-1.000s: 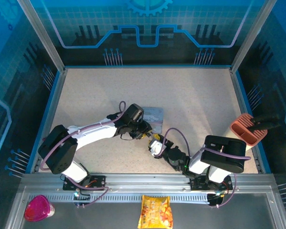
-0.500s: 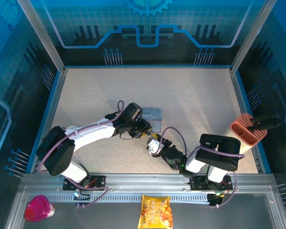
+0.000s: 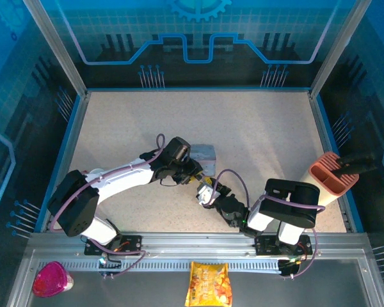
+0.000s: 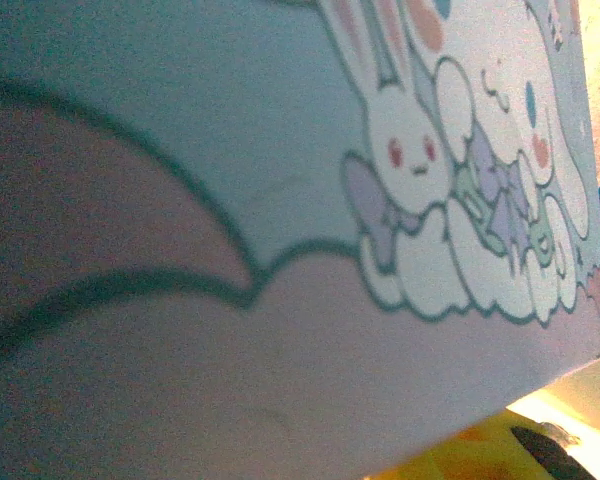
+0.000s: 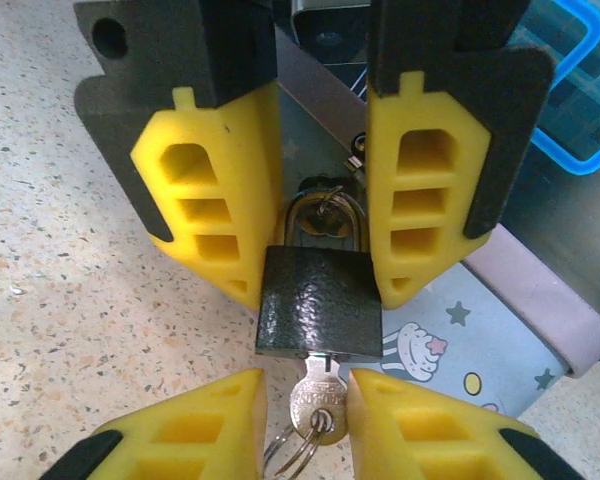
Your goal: Unlock the padlock with the key
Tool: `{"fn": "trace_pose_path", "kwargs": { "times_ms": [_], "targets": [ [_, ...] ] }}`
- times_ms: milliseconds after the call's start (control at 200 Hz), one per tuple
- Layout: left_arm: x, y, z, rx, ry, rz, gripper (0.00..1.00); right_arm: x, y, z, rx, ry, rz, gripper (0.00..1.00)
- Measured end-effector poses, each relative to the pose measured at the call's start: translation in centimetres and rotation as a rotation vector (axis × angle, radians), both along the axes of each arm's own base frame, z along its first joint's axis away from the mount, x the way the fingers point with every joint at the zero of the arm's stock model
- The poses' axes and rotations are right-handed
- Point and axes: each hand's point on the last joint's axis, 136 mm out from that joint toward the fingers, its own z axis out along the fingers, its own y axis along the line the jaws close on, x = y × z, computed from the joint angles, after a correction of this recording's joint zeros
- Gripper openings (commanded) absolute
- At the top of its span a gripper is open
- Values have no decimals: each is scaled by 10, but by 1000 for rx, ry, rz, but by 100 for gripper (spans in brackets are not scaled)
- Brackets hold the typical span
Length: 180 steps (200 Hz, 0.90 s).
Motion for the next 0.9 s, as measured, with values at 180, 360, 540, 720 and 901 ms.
{"fn": "trace_pose_path", "kwargs": {
  "times_ms": [180,360,540,720,901],
  "targets": [
    [0,0,0,1,0,1,0,3,-1,-1,-17,-11,-21,30],
    [-1,2,0,3,2,1,0,5,-4,-10,-59,-9,-40,30],
    [-3,3,0,4,4,1,0,6,-5,-10,-68,-15,-49,26],
    [-2,3,1,3,2,3,0,6,-4,-9,-69,-17,-49,19],
    [-1,4,2,2,0,6,0,7,-5,-9,-66,-13,-58,13]
  ]
}}
